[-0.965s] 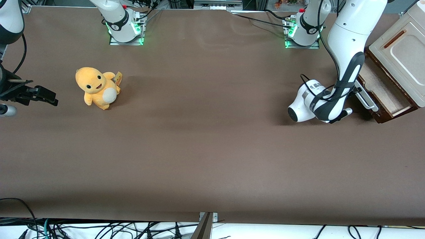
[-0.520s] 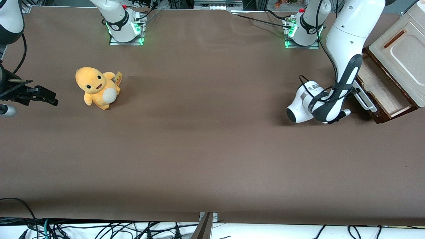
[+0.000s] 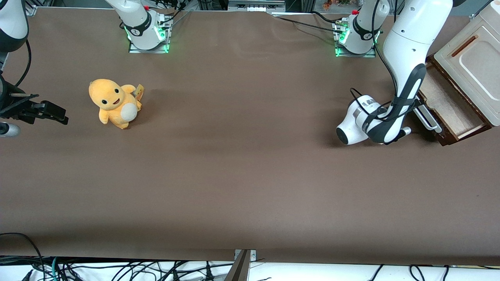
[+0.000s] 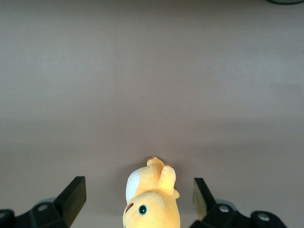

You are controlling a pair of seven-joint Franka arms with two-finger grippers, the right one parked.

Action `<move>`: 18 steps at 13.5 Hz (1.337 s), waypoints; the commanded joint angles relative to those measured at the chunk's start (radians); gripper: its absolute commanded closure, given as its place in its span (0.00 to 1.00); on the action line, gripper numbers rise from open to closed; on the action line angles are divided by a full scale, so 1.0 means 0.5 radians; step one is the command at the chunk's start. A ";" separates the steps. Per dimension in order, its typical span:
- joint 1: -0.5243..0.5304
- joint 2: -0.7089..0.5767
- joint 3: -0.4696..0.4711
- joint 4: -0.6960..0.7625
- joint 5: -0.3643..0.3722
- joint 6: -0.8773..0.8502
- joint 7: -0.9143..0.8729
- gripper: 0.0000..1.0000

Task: Open lower drawer with left arm only
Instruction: 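Pull the handle with the left gripper, sliding the drawer out of the cabinet, then open the left gripper and lift it away from the handle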

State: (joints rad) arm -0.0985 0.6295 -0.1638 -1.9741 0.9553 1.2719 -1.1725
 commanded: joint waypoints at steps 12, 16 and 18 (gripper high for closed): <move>-0.002 -0.268 -0.090 0.674 -0.753 -0.108 0.930 0.00; 0.080 -0.302 -0.090 1.146 -1.152 -0.089 1.261 0.00; 0.132 -0.354 -0.084 1.337 -1.315 -0.093 1.409 0.00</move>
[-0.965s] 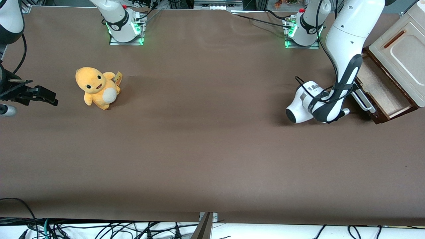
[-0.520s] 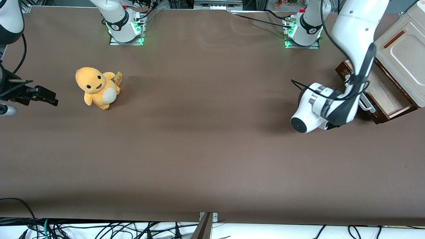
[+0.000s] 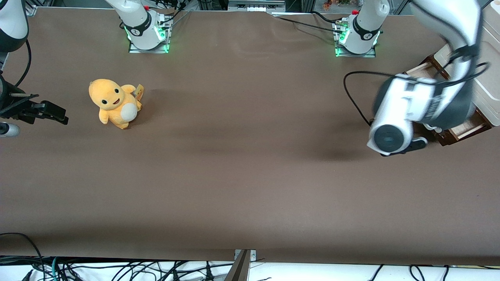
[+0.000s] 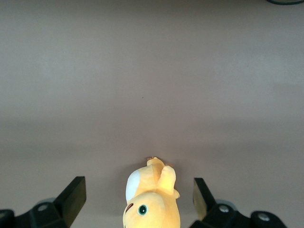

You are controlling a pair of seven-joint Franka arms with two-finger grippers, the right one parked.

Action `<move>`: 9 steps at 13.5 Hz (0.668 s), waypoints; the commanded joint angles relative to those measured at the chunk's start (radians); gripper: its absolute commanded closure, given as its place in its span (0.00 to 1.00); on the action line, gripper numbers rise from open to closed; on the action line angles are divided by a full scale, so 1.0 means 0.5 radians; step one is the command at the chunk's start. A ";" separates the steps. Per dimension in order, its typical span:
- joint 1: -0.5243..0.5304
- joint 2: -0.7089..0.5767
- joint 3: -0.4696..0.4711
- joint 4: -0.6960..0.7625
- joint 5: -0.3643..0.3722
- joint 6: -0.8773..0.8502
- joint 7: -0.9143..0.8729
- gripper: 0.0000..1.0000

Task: Open lower drawer with left arm only
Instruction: 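Open the left gripper and lift it away from the handle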

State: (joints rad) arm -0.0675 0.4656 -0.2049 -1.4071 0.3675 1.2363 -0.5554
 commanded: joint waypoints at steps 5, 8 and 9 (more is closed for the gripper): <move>0.086 -0.185 -0.014 0.406 -0.354 -0.006 0.298 0.00; 0.205 -0.204 -0.001 0.501 -0.633 0.046 0.622 0.00; 0.233 -0.219 0.023 0.474 -0.755 0.104 0.735 0.00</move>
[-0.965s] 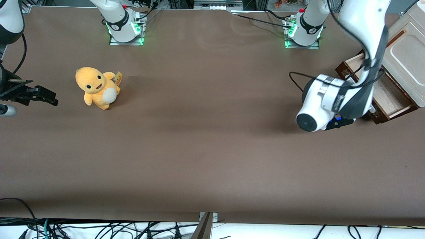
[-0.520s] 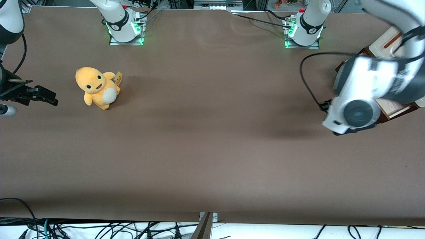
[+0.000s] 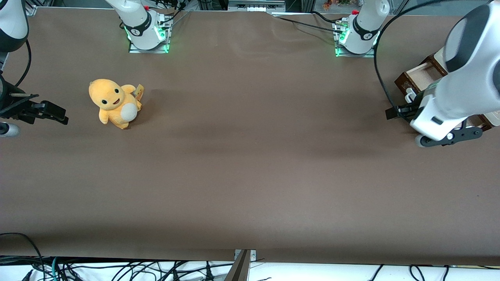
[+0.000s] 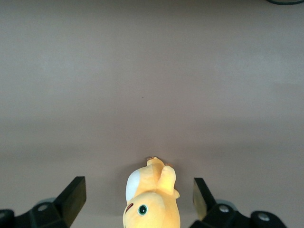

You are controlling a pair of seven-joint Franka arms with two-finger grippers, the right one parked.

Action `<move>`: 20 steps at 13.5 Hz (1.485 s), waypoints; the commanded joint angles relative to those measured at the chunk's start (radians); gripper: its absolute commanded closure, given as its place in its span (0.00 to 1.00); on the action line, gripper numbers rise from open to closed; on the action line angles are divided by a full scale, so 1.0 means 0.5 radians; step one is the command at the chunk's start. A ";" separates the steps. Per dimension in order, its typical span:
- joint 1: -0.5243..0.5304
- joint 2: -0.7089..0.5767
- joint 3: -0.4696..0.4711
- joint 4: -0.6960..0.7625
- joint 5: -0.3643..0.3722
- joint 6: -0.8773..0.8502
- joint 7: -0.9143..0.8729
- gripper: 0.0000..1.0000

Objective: Open lower drawer with left arm only

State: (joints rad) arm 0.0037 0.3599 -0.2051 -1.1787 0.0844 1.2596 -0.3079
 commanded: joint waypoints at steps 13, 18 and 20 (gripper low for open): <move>-0.127 -0.683 0.401 -1.032 -0.144 0.871 0.634 0.00; 0.035 -0.686 0.312 -1.014 -0.224 0.865 0.628 0.00; 0.133 -0.717 0.180 -1.026 -0.209 0.856 0.625 0.00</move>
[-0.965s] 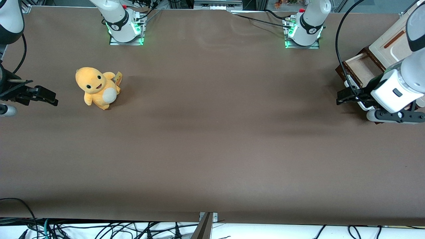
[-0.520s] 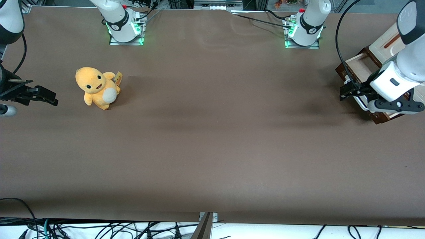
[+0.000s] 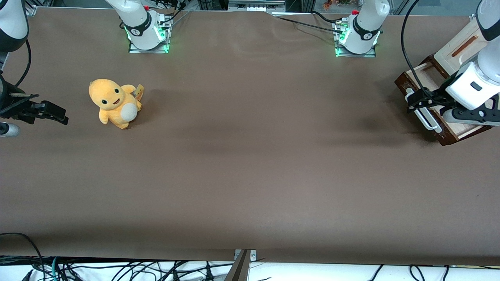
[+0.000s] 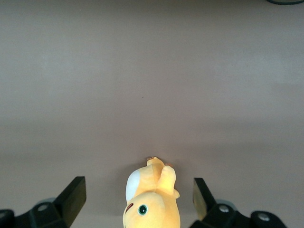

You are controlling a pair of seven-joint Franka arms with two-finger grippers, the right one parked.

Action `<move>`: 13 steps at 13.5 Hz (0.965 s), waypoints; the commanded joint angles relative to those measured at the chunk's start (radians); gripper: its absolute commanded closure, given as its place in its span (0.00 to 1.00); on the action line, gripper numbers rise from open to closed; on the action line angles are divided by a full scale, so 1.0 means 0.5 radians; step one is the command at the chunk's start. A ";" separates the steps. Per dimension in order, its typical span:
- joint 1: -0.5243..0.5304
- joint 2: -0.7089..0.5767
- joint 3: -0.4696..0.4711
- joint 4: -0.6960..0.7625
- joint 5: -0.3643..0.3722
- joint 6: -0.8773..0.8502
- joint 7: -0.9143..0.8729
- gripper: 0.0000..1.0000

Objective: Open lower drawer with left arm only

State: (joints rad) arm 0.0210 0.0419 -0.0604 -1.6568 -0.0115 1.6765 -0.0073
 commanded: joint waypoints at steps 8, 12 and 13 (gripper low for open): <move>-0.051 -0.176 0.035 -0.196 -0.029 0.000 0.045 0.00; -0.051 -0.170 0.035 -0.181 -0.029 0.000 0.042 0.00; -0.051 -0.167 0.035 -0.181 -0.029 0.000 0.042 0.00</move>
State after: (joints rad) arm 0.0102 -0.0172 -0.0586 -1.7251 -0.0116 1.6707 -0.0068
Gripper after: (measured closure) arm 0.000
